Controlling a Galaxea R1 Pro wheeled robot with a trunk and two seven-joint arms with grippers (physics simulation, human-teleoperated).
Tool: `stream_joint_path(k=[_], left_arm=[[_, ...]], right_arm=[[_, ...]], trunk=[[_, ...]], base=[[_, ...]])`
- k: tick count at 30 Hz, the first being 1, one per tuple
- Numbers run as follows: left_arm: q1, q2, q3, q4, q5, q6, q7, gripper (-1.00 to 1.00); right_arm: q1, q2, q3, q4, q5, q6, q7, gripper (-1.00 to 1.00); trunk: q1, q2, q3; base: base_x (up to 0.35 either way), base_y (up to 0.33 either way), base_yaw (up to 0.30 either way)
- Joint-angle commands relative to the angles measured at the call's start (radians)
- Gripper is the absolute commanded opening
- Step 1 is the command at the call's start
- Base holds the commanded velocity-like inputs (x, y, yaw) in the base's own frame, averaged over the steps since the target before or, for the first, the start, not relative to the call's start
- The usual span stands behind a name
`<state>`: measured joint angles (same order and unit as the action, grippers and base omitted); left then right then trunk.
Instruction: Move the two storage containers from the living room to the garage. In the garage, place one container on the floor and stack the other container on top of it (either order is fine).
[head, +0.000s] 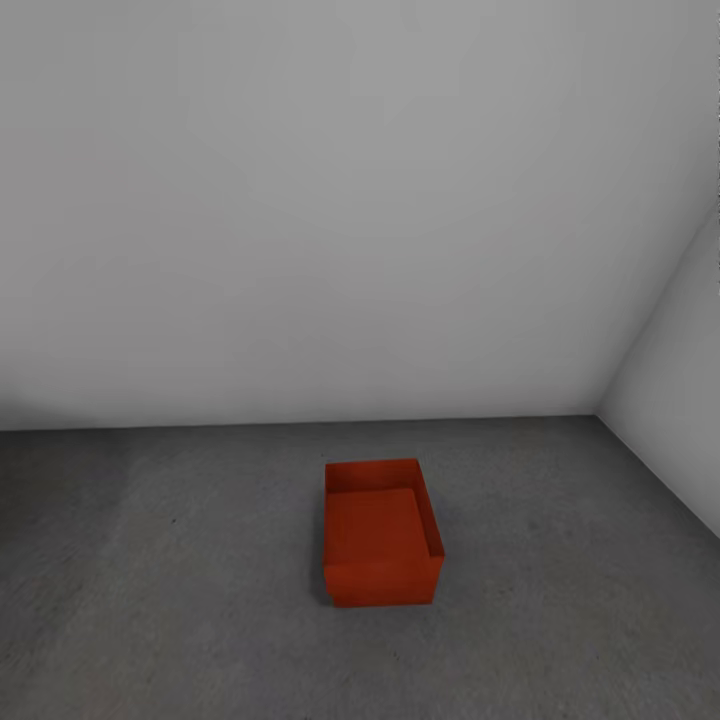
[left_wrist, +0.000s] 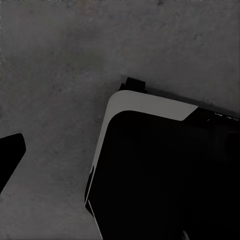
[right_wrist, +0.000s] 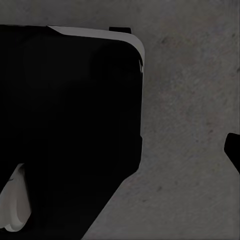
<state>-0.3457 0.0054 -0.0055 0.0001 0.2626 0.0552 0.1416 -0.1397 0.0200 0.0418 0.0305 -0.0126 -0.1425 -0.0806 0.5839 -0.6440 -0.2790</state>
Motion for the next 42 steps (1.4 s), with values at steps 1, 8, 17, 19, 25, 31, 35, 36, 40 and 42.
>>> stream_joint_path(k=[1, 8, 17, 19, 25, 31, 35, 36, 40, 42], left_arm=[[0.000, 0.000, -0.001, 0.000, 0.004, 0.003, 0.002, 1.00], [0.000, 0.001, -0.001, 0.000, 0.004, 0.003, 0.003, 1.00], [0.001, 0.001, -0.001, 0.000, 0.004, 0.003, 0.003, 1.00], [0.001, 0.001, -0.001, 0.000, 0.004, 0.003, 0.003, 1.00], [0.001, 0.001, -0.001, 0.000, 0.004, 0.002, 0.003, 1.00], [0.001, 0.001, -0.001, 0.000, 0.004, 0.002, 0.003, 1.00], [0.001, 0.002, -0.001, -0.001, 0.005, -0.003, 0.003, 1.00], [0.001, 0.002, -0.001, -0.001, 0.005, -0.006, 0.003, 1.00], [0.001, 0.006, -0.001, -0.002, -0.001, -0.016, 0.003, 1.00], [0.001, 0.006, -0.001, -0.004, -0.005, -0.018, 0.003, 1.00]], right_arm=[[-0.001, 0.000, 0.004, 0.003, -0.001, -0.005, -0.004, 1.00], [-0.001, 0.001, 0.004, 0.003, -0.001, -0.005, -0.003, 1.00], [-0.001, 0.002, 0.004, 0.003, -0.001, -0.005, -0.003, 1.00], [-0.001, 0.002, 0.004, 0.003, -0.001, -0.005, -0.003, 1.00], [-0.001, 0.002, 0.004, 0.003, -0.001, -0.005, -0.003, 1.00], [-0.001, 0.002, 0.004, 0.003, -0.001, -0.005, -0.003, 1.00], [-0.001, 0.002, 0.004, 0.003, -0.001, -0.005, -0.003, 1.00], [-0.001, 0.002, 0.004, 0.003, -0.001, -0.005, -0.003, 1.00], [-0.001, 0.002, 0.004, 0.003, -0.001, -0.005, -0.004, 1.00], [-0.001, 0.002, 0.004, 0.003, -0.001, -0.005, -0.003, 1.00]], trunk=[[-0.004, 0.006, 0.004], [-0.031, 0.055, 0.037], [-0.065, 0.118, 0.079], [-0.065, 0.118, 0.082], [-0.065, 0.118, 0.092], [-0.065, 0.118, 0.102], [-0.065, 0.118, 0.108], [-0.065, 0.118, 0.110], [-0.065, 0.118, 0.116], [-0.065, 0.118, 0.119]], base=[[0.000, 0.000, 0.000], [0.000, 0.000, 0.000], [0.000, 0.000, 0.000], [0.000, 0.000, 0.000], [0.000, 0.000, 0.000], [0.000, 0.000, 0.000], [0.000, 0.000, 0.000], [0.000, 0.000, 0.000], [0.000, 0.000, 0.000], [0.000, 0.000, 0.000]])
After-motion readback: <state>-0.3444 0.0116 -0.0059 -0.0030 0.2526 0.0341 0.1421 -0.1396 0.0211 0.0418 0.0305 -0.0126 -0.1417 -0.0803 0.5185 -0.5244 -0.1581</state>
